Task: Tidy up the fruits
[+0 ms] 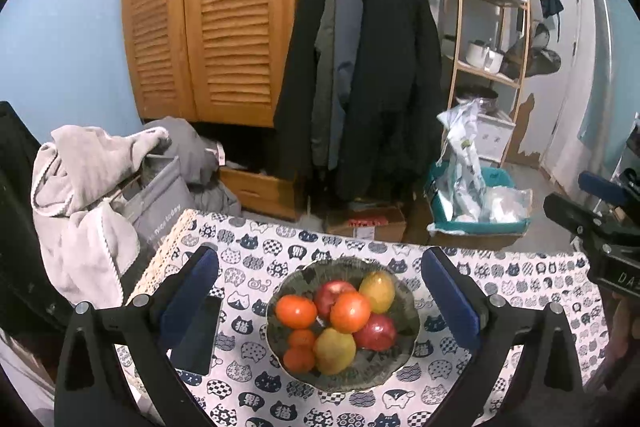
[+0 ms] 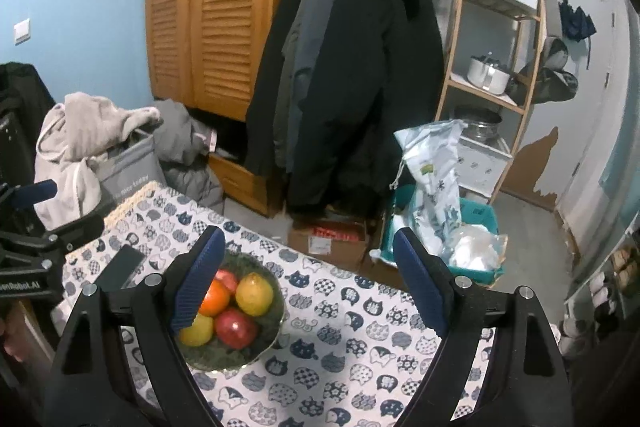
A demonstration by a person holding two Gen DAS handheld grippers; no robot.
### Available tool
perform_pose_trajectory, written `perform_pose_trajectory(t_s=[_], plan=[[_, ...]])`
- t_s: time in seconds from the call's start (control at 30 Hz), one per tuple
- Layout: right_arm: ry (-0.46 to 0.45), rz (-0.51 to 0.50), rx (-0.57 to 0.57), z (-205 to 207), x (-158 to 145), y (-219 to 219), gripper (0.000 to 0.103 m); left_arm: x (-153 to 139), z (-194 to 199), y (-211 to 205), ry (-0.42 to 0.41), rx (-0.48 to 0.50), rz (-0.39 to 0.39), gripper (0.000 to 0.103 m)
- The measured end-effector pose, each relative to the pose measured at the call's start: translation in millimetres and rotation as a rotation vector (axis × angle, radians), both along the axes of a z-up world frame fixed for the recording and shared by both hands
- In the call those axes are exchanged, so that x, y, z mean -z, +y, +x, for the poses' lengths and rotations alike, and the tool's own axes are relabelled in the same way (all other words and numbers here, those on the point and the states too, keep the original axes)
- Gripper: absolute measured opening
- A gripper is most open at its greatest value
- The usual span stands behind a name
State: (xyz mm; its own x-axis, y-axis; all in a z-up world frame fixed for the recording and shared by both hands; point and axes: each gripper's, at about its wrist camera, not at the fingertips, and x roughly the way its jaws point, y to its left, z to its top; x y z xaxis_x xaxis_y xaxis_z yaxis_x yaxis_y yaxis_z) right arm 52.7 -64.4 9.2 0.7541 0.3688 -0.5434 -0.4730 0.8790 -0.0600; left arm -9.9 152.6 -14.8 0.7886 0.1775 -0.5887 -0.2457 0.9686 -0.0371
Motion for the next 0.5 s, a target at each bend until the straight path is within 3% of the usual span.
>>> perform_pose_trajectory(t_s=[0.5], plan=[[-0.02,0.016,0.039,-2.9,-2.0,-25.4,0.085,-24.4,-11.1,-11.1,-0.091,-0.003,0.018,0.102]])
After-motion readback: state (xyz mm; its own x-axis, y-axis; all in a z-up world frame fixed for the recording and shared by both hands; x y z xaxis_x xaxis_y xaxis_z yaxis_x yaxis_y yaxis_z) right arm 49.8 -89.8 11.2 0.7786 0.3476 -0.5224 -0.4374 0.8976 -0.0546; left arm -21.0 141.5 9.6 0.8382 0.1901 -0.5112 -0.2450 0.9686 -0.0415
